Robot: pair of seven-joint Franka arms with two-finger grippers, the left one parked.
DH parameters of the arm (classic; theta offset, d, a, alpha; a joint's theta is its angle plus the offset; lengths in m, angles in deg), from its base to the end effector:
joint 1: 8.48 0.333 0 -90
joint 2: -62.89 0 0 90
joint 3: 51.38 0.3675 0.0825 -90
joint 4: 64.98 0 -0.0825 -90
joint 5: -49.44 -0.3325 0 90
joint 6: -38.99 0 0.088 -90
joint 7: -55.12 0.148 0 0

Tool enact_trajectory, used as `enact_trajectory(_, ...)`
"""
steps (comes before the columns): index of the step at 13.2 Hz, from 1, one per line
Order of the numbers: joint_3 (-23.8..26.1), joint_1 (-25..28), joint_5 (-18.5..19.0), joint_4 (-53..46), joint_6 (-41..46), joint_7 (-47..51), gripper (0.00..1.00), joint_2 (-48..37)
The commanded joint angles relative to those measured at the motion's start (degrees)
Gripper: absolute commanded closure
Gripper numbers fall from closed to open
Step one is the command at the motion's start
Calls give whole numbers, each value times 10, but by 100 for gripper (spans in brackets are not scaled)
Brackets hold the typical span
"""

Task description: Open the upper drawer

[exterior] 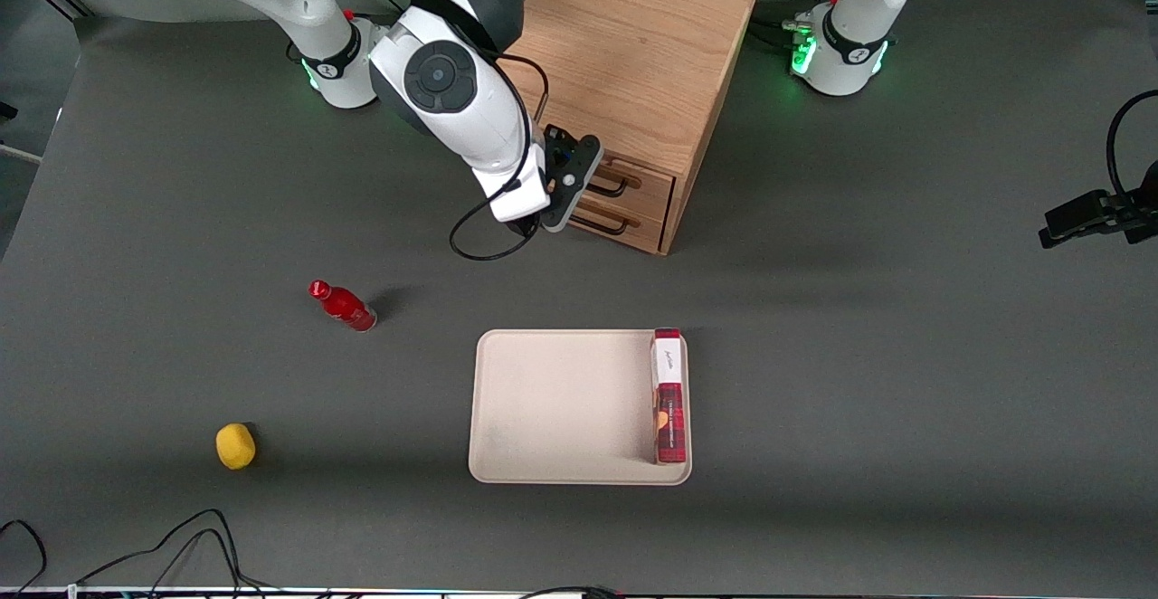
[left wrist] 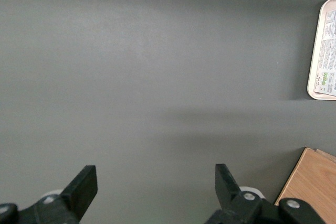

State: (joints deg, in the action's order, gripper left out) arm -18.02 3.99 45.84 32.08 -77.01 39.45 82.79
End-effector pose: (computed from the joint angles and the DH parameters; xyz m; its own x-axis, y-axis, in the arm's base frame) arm 0.4537 0.4174 0.4562 0.5341 0.8400 0.0949 0.8334 -0.5044 -0.2260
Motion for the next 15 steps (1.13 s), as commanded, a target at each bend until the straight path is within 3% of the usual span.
enact_trajectory(1,1,1,5,13,-15,-3,0,-3)
enact_trajectory(15,-2,10,7,26,-57,6,0,17)
